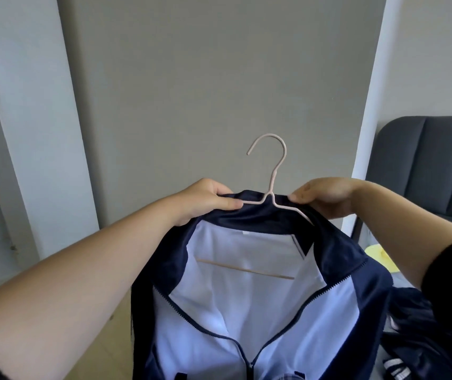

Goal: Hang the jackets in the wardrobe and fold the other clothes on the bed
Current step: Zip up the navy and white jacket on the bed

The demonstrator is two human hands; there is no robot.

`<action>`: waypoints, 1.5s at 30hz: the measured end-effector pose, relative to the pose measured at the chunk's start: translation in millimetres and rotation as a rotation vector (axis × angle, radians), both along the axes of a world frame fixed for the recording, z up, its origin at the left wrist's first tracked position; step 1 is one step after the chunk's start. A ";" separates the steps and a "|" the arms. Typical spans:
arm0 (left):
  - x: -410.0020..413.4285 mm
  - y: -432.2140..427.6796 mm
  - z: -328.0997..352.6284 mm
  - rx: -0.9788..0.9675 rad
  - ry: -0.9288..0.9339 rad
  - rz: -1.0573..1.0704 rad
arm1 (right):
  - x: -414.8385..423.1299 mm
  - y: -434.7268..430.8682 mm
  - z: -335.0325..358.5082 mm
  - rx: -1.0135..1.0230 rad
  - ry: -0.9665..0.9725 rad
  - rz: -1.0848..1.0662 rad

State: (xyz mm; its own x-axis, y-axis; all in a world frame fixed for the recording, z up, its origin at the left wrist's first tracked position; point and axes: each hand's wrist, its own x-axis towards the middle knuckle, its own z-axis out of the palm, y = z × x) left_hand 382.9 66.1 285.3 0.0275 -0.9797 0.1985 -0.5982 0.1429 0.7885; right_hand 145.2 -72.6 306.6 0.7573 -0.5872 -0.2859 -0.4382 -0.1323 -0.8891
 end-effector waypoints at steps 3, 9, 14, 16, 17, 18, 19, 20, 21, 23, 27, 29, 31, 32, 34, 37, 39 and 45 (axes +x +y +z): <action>-1.4 0.1 0.9 -0.030 0.081 0.066 | 5.0 -1.1 -2.5 0.146 -0.078 -0.081; 2.7 -2.7 -1.2 -0.011 0.080 0.284 | 17.8 18.7 -17.2 -0.585 0.283 -0.217; 6.0 -2.7 -2.3 -0.014 0.141 0.403 | 20.6 36.6 -4.0 -0.692 -0.033 -0.098; 4.9 -4.2 -3.1 0.002 0.179 0.446 | 26.2 37.6 -9.7 -0.906 -0.004 -0.113; 3.6 -5.4 -2.2 0.000 0.218 0.477 | 29.1 37.6 -12.6 -0.965 -0.042 -0.159; 4.0 -7.0 0.1 0.001 0.287 0.507 | 31.1 36.9 -15.1 -0.999 -0.110 -0.222; 5.9 -9.3 3.8 0.021 0.391 0.522 | 32.4 35.8 -16.8 -1.038 -0.186 -0.292; 7.6 -8.8 7.7 0.069 0.485 0.517 | 32.4 34.5 -17.6 -1.071 -0.259 -0.356; 10.1 -6.9 11.1 0.133 0.513 0.499 | 32.1 33.0 -17.8 -1.089 -0.316 -0.408; 16.6 -1.6 12.9 0.270 0.347 0.440 | 32.9 31.3 -17.4 -1.099 -0.355 -0.456; 15.5 -3.6 29.2 0.244 0.342 0.427 | 37.4 30.4 -22.7 -1.121 -0.298 -0.449; 16.5 -4.1 34.9 0.222 0.501 0.379 | 36.7 29.8 -23.7 -1.134 -0.305 -0.459; 17.1 -4.0 35.0 0.255 0.589 0.291 | 34.1 28.9 -22.8 -1.138 -0.340 -0.493; 16.5 -4.4 33.1 0.254 0.574 0.274 | 32.6 28.8 -22.2 -1.138 -0.364 -0.514; 17.0 -7.4 26.1 0.167 0.278 0.366 | 30.0 28.3 -23.4 -1.138 -0.396 -0.550; 25.2 -4.8 15.5 -0.072 -0.354 0.496 | 26.5 24.6 -30.5 -1.142 -0.375 -0.619; 30.1 -1.5 8.8 -0.172 -0.351 0.392 | 23.4 20.3 -33.0 -1.119 -0.363 -0.671; 30.1 -3.8 -5.8 -0.177 -0.455 0.184 | 26.5 17.6 -30.8 -1.087 -0.380 -0.721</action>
State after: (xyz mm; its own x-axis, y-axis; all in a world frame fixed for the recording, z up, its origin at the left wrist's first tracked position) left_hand 413.0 62.2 279.6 0.0683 -0.9172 0.3926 -0.9024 0.1110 0.4164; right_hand 171.7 -55.0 275.8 0.1158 -0.6762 0.7276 -0.4605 -0.6856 -0.5639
